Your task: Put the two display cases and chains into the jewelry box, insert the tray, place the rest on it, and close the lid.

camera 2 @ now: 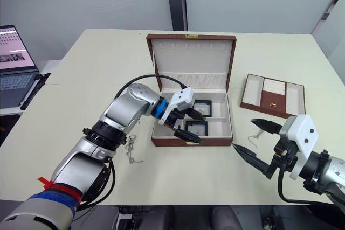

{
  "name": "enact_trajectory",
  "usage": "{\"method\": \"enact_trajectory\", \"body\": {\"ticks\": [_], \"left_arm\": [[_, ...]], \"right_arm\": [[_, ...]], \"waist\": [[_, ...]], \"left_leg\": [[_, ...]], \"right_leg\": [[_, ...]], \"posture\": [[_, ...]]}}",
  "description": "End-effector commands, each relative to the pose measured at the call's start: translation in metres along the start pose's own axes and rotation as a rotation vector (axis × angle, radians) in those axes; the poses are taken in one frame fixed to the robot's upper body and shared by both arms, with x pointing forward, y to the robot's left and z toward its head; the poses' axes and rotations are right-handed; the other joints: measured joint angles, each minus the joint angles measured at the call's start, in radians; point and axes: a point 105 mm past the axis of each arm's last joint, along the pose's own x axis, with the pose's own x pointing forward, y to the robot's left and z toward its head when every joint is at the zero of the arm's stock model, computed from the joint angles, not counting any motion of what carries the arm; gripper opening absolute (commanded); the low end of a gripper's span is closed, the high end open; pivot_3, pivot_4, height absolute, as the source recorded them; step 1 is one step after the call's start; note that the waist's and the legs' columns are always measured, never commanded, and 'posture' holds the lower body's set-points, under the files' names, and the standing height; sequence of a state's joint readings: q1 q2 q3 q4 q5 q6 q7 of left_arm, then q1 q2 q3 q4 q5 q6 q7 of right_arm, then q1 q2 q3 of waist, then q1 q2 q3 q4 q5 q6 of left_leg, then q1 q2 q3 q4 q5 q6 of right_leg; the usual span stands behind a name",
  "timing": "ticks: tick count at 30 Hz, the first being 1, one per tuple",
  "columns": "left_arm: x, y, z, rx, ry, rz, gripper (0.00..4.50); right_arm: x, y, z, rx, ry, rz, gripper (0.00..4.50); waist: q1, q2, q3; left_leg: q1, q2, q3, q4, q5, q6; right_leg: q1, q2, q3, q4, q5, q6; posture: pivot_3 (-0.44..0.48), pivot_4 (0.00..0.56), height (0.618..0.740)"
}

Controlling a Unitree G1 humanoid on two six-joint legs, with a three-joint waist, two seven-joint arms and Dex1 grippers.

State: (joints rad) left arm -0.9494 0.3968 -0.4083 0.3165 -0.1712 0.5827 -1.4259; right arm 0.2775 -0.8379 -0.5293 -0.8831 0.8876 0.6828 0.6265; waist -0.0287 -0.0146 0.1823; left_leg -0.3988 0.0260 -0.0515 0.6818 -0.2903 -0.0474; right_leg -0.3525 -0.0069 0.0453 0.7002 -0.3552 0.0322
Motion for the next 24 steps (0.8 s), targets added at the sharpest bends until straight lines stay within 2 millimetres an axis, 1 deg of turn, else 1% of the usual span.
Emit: {"method": "enact_trajectory", "body": {"ticks": [1, 3, 5, 6, 9, 10, 14, 15, 17, 19, 21, 23, 24], "left_arm": [[-0.014, 0.004, 0.020, 0.034, -0.078, 0.027, 4.49], [-0.025, 0.004, 0.026, 0.030, -0.113, 0.040, 4.49], [-0.041, 0.002, 0.031, 0.024, -0.157, 0.049, 4.49], [-0.053, -0.001, 0.032, 0.020, -0.176, 0.060, 4.49], [-0.086, -0.009, 0.027, -0.006, -0.205, 0.115, 4.49], [-0.094, -0.012, 0.024, -0.016, -0.207, 0.135, 4.49], [-0.136, -0.022, -0.001, -0.103, -0.203, 0.293, 4.49], [-0.144, -0.023, -0.007, -0.124, -0.202, 0.333, 4.49], [-0.163, -0.029, -0.029, -0.177, -0.165, 0.428, 4.49], [-0.181, -0.036, -0.046, -0.232, -0.145, 0.512, 4.49], [-0.194, -0.042, -0.057, -0.270, -0.141, 0.586, 4.49], [-0.211, -0.047, -0.067, -0.311, -0.163, 0.693, 4.49], [-0.221, -0.054, -0.081, -0.338, -0.136, 0.757, 4.49]], "right_arm": [[-0.003, -0.003, 0.007, -0.031, -0.017, 0.003, 4.50], [-0.005, -0.006, 0.006, -0.029, -0.012, -0.001, 4.50], [-0.010, -0.013, 0.003, -0.024, 0.003, -0.013, 4.50], [-0.013, -0.018, 0.000, -0.018, 0.017, -0.025, 4.50], [-0.026, -0.033, -0.010, 0.009, 0.050, -0.057, 4.50], [-0.030, -0.037, -0.013, 0.018, 0.056, -0.064, 4.50], [-0.048, -0.063, -0.033, 0.061, 0.107, -0.123, 4.50], [-0.053, -0.069, -0.038, 0.065, 0.119, -0.136, 4.50], [-0.060, -0.080, -0.047, 0.073, 0.151, -0.159, 4.50], [-0.066, -0.089, -0.054, 0.087, 0.165, -0.176, 4.50], [-0.072, -0.095, -0.061, 0.097, 0.183, -0.185, 4.50], [-0.077, -0.103, -0.068, 0.112, 0.200, -0.196, 4.50], [-0.079, -0.108, -0.074, 0.122, 0.219, -0.197, 4.50]], "waist": [[0.000, 0.000, 0.000], [0.000, 0.000, 0.000], [-0.001, 0.000, 0.000], [-0.002, 0.000, 0.000], [-0.004, 0.000, 0.000], [-0.003, 0.000, 0.000], [-0.003, 0.001, 0.000], [-0.002, 0.001, 0.000], [-0.001, 0.000, 0.000], [-0.002, 0.000, 0.000], [-0.001, 0.001, 0.000], [-0.001, 0.001, 0.000], [-0.001, 0.000, 0.000]], "left_leg": [[0.000, 0.000, 0.000, 0.000, 0.000, 0.000], [0.000, 0.000, 0.000, 0.000, 0.000, 0.000], [0.000, 0.000, 0.000, 0.000, 0.000, 0.000], [0.000, 0.000, 0.000, 0.000, 0.000, 0.000], [0.000, 0.001, 0.000, -0.001, 0.000, 0.000], [0.000, 0.001, 0.000, -0.001, 0.000, 0.000], [0.001, 0.001, 0.000, -0.001, 0.000, 0.000], [0.001, 0.001, 0.000, -0.001, 0.000, 0.000], [0.001, 0.001, 0.000, -0.001, 0.000, 0.000], [0.001, 0.001, 0.000, -0.001, 0.000, 0.000], [0.001, 0.002, 0.000, -0.002, 0.000, 0.000], [0.001, 0.002, 0.000, -0.001, 0.000, 0.000], [0.001, 0.001, 0.000, -0.001, 0.000, 0.000]], "right_leg": [[0.000, 0.000, 0.000, 0.000, 0.000, 0.000], [0.000, 0.000, 0.000, 0.000, 0.000, 0.000], [0.000, 0.000, 0.000, 0.000, 0.000, 0.000], [0.000, 0.000, 0.000, 0.000, 0.000, 0.000], [-0.001, 0.001, 0.000, 0.000, 0.000, 0.000], [0.000, 0.001, 0.000, 0.000, 0.000, 0.000], [0.000, 0.000, 0.001, 0.000, 0.000, 0.000], [0.000, 0.000, 0.001, 0.000, 0.000, 0.000], [0.000, 0.000, 0.000, 0.000, 0.000, 0.000], [0.000, 0.000, 0.000, -0.001, 0.000, 0.000], [0.000, 0.000, 0.000, -0.001, 0.000, 0.000], [0.000, -0.001, 0.000, -0.001, 0.000, 0.000], [0.000, -0.002, 0.000, -0.001, 0.000, 0.000]], "posture": [[0.000, 0.150, 0.740], [0.000, 0.150, 0.740], [0.000, 0.150, 0.740], [0.000, 0.150, 0.740], [0.000, 0.150, 0.740], [0.000, 0.150, 0.740], [0.000, 0.150, 0.740], [0.000, 0.150, 0.740], [0.000, 0.150, 0.740], [0.000, 0.150, 0.740], [0.000, 0.150, 0.740], [0.000, 0.150, 0.740], [0.000, 0.150, 0.740]]}}
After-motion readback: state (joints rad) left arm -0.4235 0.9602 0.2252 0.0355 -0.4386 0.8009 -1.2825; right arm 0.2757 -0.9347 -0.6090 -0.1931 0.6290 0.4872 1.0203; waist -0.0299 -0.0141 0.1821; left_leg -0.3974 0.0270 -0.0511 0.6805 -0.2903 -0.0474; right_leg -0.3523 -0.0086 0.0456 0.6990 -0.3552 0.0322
